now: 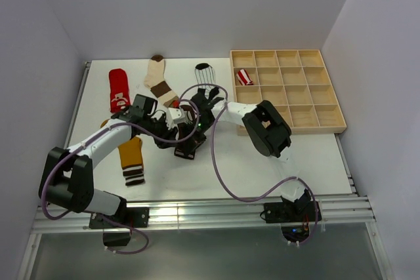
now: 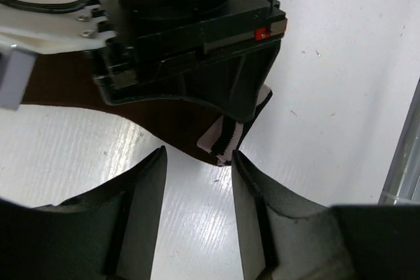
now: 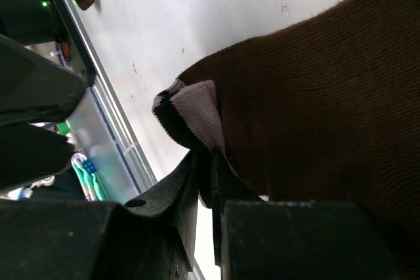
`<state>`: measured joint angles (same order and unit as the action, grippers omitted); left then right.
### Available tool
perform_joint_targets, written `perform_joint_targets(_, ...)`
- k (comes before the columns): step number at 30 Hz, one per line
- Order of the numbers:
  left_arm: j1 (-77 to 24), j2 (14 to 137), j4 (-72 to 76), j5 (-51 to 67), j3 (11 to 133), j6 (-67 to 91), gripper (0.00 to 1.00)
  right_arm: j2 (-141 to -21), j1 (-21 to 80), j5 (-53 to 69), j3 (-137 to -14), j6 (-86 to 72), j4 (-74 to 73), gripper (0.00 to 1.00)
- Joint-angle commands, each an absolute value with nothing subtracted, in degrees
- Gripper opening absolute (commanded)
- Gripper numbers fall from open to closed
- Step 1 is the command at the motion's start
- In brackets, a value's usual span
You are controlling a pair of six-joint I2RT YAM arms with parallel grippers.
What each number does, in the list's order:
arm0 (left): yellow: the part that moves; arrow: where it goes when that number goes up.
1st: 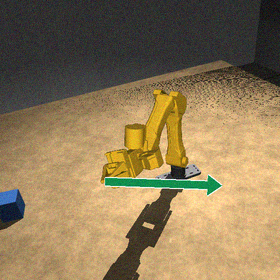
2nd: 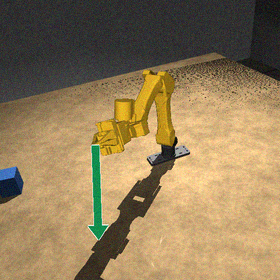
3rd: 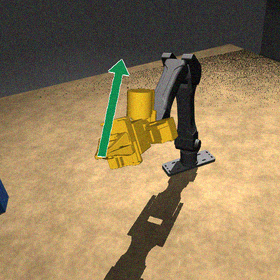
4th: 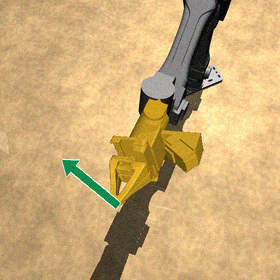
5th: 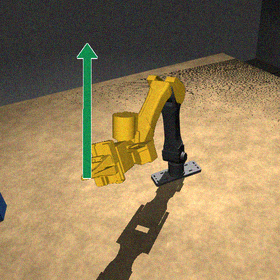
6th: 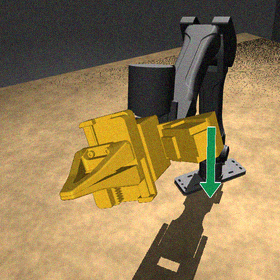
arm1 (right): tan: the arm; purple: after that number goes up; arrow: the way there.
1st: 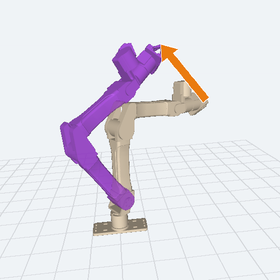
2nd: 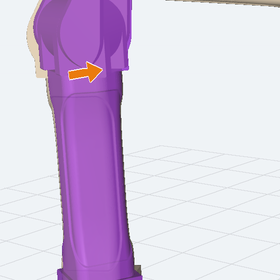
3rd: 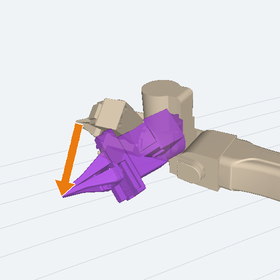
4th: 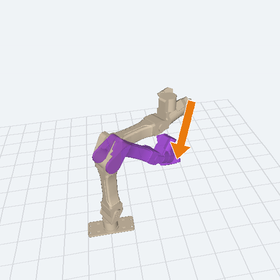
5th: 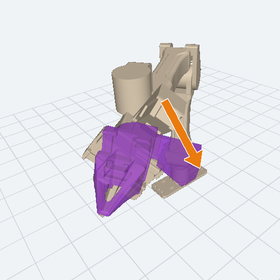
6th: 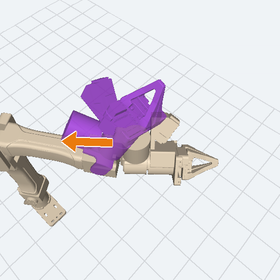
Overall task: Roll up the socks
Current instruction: Roll the sock at the center of the board.
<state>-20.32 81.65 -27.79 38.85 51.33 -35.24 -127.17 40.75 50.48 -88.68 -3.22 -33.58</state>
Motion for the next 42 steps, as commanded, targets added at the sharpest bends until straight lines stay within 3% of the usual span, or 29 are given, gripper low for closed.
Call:
perform_joint_targets(1,-21.97,81.74,-25.93,37.79,49.66,-38.32,0.50,-129.11,40.78,49.92,-90.61,-2.99,-35.68,0.08)
perform_joint_targets(24,-26.37,92.72,-26.37,37.44,51.15,-37.97,0.45,-130.17,39.73,51.42,-90.53,-3.60,-35.51,0.08)
perform_joint_targets(35,-26.02,95.27,-30.84,40.69,53.70,-36.82,0.36,-129.55,39.64,50.28,-89.39,-5.53,-34.28,0.07)
perform_joint_targets(38,-25.58,95.97,-32.34,41.31,54.67,-36.74,0.31,-129.64,39.73,50.01,-89.56,-5.97,-34.19,0.07)
perform_joint_targets(41,-24.87,97.37,-35.06,42.89,55.98,-37.26,0.18,-129.73,39.64,49.40,-89.47,-6.76,-33.75,0.07)
perform_joint_targets(42,-24.70,97.82,-35.76,43.59,56.25,-37.53,0.09,-129.64,39.73,49.31,-89.30,-6.94,-33.66,0.07)
